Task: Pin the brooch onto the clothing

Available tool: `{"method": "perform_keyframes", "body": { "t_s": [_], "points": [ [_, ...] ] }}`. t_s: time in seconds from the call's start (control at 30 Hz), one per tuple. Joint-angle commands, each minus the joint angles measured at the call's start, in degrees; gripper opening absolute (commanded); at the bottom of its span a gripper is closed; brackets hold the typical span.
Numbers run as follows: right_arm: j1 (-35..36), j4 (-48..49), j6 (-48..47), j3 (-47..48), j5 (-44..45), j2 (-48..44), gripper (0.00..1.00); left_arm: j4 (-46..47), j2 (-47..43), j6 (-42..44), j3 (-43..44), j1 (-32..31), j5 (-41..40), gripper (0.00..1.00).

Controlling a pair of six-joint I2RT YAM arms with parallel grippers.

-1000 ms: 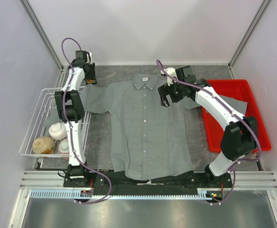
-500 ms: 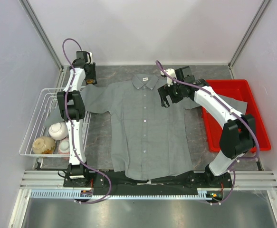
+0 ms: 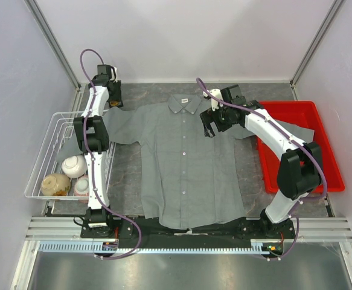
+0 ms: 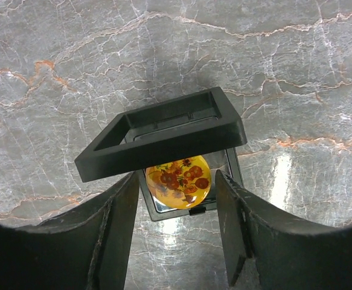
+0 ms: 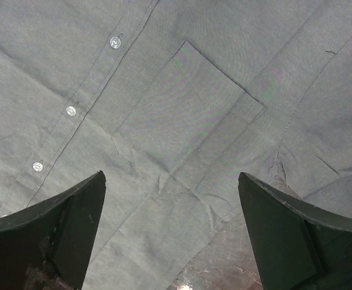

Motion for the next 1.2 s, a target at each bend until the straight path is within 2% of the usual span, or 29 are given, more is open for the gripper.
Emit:
{"method": "perform_keyframes", "body": {
  "t_s": [0.0, 0.33, 0.4, 0.43, 0.53, 0.7, 1.17],
  "points": [
    [-0.34, 0.58, 0.19, 2.88, 0.74, 0.59, 0.98, -3.38, 2.03, 1.61, 4.59, 0.36, -0.91, 0.61],
    [-0.42, 0.14, -0.07, 3.85, 1.44, 1.21, 0.98, -5.84, 3.53, 2.93, 7.31, 0.45, 2.95, 0.56],
    [-0.51, 0.05, -0.25, 4.02, 1.61, 1.30, 0.98, -5.94, 3.53, 3.54, 7.23, 0.45, 4.18, 0.48],
    [-0.51, 0.05, -0.16, 4.02, 1.62, 1.38, 0.98, -6.11, 3.53, 3.80, 7.23, 0.45, 4.27, 0.38],
    [-0.60, 0.05, -0.07, 4.11, 1.53, 1.65, 0.97, -6.20, 3.35, 4.24, 7.06, 0.45, 5.75, 0.29],
    [-0.60, -0.03, -0.16, 4.55, 1.18, 2.17, 0.97, -4.09, 1.77, 8.02, 4.07, -0.52, 7.25, 0.27],
    [-0.78, 0.05, -0.25, 3.58, 1.26, 1.47, 0.96, -3.65, -0.60, 11.45, 0.20, -2.72, 14.37, 0.08]
  ]
}}
